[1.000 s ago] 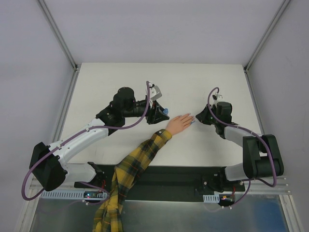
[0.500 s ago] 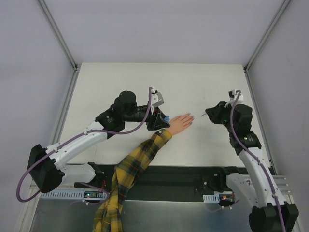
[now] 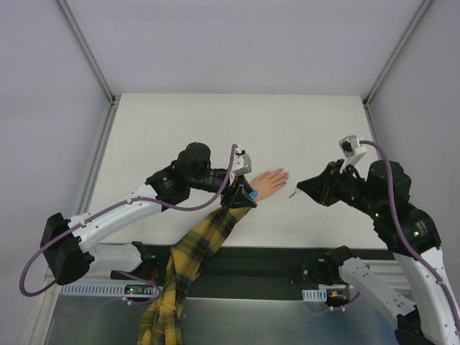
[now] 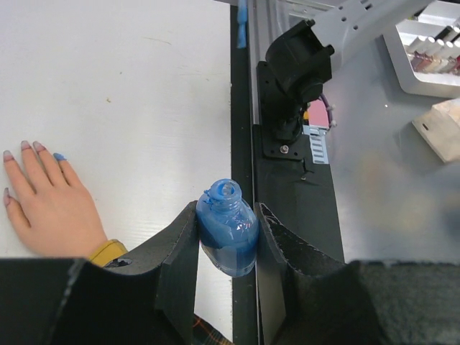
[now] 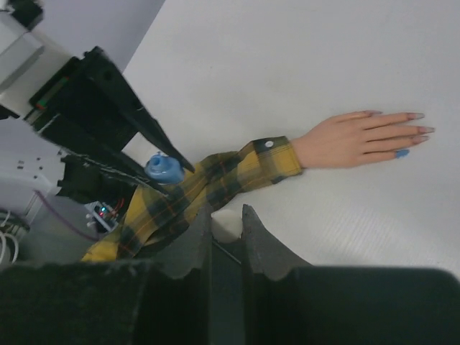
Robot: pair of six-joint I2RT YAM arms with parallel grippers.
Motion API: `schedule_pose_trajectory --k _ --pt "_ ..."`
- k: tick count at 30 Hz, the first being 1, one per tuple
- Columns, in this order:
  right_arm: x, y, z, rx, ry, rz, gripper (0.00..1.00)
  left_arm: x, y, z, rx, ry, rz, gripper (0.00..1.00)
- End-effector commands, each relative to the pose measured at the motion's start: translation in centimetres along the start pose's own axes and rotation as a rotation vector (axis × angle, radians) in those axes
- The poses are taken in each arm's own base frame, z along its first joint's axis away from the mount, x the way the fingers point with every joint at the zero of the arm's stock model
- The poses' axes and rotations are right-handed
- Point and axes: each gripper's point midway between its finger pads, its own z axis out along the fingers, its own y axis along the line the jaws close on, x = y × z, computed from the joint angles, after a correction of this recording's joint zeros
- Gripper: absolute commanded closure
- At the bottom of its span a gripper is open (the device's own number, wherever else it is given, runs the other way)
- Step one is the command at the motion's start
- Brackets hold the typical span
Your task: Paint the nails
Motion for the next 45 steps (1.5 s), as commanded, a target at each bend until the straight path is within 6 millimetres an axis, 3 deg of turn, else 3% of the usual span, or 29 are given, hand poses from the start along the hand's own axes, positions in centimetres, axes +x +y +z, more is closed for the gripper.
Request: schedule_pose_trajectory --k 1,7,11,14,18,22,45 --pt "0.6 3.9 -1.3 -0.129 0.095 0.034 0.99 -1.4 -2.2 -0.3 0.068 -0.027 0.092 1.00" --pt "-0.2 8.3 -1.1 -0.275 0.105 -0.059 1.00 -1.3 -2.5 -0.3 0.069 -0.022 0.106 1.00" --pt "-0.5 9.8 0.3 -0.258 0.112 -0.172 1.00 -1.2 -2.8 -0.2 0.075 -0.015 0.114 1.00" --pt "-1.7 10.0 0.8 -0.206 0.068 -0.222 1.00 -1.1 -3.0 -0.2 0.073 -0.010 0.119 1.00" --pt "-3.2 8.7 2.0 -0.086 0.006 -0.226 1.00 -1.0 -3.2 -0.2 0.077 -0.007 0.127 1.00" --pt "-3.6 9.4 2.7 -0.097 0.011 -0.245 1.00 -0.9 -3.3 0.0 0.073 -0.003 0.138 1.00" --pt "-0.8 9.7 4.0 -0.164 0.089 -0.203 1.00 -0.8 -2.9 0.1 0.040 0.002 0.153 1.00"
